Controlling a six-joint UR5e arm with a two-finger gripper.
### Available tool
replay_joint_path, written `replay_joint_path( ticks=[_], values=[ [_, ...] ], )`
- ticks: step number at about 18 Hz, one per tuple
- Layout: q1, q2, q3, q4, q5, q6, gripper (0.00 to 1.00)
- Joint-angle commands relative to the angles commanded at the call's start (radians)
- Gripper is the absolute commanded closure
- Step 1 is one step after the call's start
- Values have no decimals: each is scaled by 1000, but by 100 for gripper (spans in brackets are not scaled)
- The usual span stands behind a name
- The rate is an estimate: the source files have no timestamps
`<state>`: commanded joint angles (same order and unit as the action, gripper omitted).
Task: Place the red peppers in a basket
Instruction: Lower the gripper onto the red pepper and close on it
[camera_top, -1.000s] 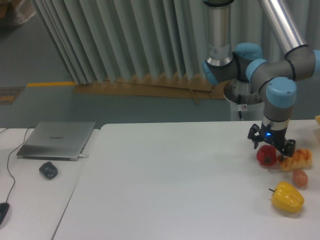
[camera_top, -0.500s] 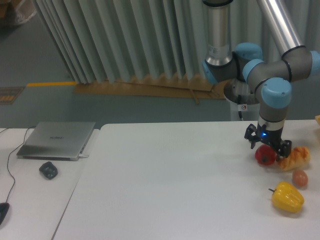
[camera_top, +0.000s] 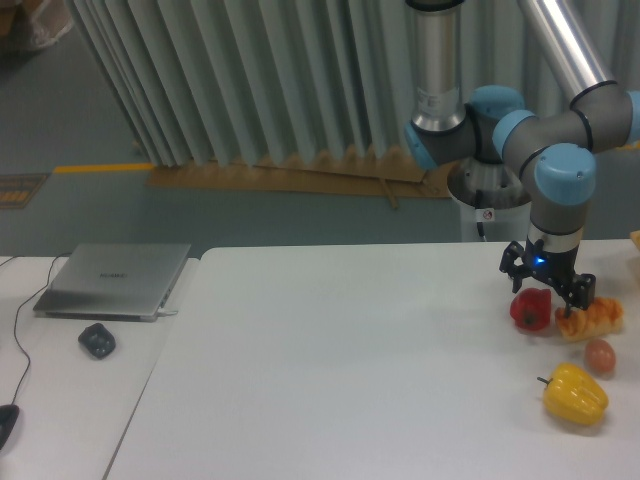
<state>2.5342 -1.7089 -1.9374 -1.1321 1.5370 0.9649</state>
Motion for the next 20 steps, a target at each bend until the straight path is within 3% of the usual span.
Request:
replay_joint_path(
  ticks=[17,20],
  values=[
    [-25,-18,-11,2,6,3,4],
    [-25,-23,-11,2,8,3,18]
  ],
)
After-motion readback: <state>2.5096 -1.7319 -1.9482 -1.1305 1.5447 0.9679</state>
